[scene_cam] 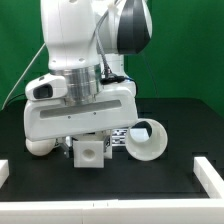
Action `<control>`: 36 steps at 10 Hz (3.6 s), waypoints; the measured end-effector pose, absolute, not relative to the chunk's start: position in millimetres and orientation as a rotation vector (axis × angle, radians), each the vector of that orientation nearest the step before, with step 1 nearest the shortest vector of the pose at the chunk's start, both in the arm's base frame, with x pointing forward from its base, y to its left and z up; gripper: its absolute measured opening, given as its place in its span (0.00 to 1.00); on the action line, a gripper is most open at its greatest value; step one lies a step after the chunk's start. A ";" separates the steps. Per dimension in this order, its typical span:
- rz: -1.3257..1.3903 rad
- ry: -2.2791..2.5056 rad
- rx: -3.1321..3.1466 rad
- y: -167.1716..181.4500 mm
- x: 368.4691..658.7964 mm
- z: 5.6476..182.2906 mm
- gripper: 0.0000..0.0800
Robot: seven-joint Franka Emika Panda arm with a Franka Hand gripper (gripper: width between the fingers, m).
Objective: Assemble lamp
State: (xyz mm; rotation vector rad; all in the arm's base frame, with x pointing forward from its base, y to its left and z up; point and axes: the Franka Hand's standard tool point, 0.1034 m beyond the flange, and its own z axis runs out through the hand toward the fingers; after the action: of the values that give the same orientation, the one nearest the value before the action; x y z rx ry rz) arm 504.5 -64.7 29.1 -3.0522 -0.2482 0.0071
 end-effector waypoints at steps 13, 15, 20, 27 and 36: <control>0.135 -0.170 -3.032 -58.1 511.4 40.4 0.87; 0.224 -0.082 -3.020 -57.2 523.5 49.8 0.87; 0.314 -0.035 -3.003 -54.4 525.1 53.2 0.87; 1.014 -0.027 -2.819 -68.6 528.3 52.9 0.87; 1.183 0.145 -2.827 -50.8 519.1 40.5 0.87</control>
Offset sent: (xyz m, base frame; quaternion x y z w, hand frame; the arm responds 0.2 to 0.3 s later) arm 0.0000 0.0000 0.0000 0.0000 0.0000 0.0000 1.0000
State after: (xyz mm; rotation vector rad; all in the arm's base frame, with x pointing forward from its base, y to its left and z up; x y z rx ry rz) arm 519.1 -50.8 40.5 -2.8268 0.1449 1.1834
